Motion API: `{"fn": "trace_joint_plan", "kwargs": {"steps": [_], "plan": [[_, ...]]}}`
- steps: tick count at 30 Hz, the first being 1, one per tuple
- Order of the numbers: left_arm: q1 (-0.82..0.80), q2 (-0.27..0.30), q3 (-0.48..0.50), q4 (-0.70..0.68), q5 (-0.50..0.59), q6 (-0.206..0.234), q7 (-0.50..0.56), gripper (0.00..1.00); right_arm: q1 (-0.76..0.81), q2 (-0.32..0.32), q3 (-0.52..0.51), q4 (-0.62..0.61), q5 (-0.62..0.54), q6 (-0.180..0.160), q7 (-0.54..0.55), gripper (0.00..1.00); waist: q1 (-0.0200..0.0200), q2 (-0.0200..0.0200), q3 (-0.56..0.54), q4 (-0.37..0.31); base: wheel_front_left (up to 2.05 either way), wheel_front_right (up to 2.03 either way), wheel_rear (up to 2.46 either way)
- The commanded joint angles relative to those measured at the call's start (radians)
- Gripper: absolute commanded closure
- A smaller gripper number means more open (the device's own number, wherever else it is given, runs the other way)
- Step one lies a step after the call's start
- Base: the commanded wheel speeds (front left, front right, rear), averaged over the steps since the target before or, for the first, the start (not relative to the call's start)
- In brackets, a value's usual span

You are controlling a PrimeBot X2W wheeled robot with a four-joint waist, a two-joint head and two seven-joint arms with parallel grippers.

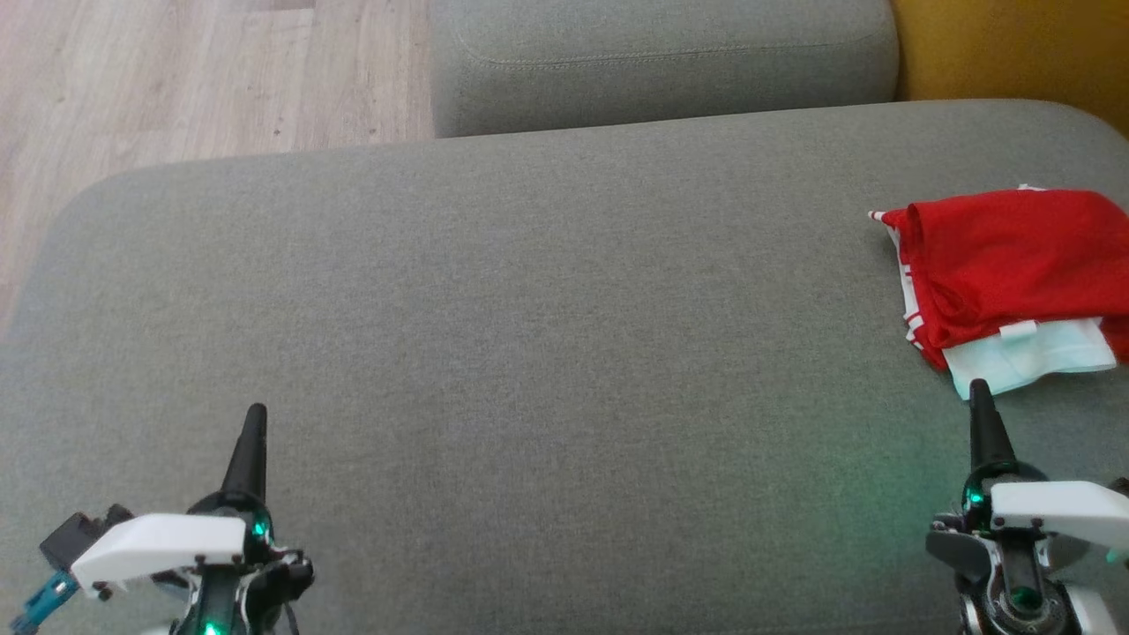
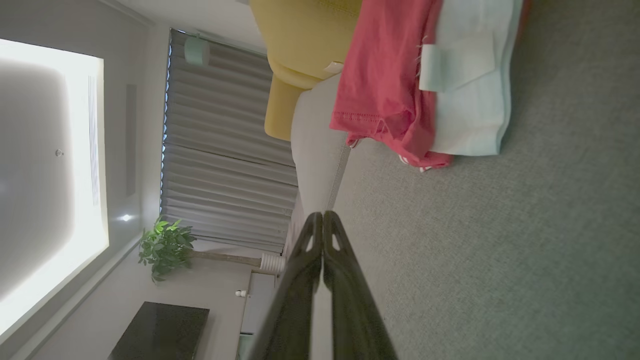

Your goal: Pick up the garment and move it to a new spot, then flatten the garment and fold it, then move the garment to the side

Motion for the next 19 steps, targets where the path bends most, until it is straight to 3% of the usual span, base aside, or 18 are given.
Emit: {"fn": "trace_joint_plan", "kwargs": {"steps": [1, 19], "plan": [[-0.066, 0.014, 0.040, -0.028, -0.027, -0.008, 0.008, 1.00, -0.054, -0.004, 0.013, -0.040, 0.034, -0.001, 0.010, 1.00, 0.0000, 0.0000, 0.000, 0.000, 0.00, 0.00, 0.00], [-0.088, 0.014, 0.073, -0.014, -0.195, -0.024, 0.059, 1.00, -0.056, -0.005, -0.010, -0.057, 0.232, -0.001, 0.059, 1.00, 0.0000, 0.0000, 0.001, -0.001, 0.00, 0.00, 0.00]]}}
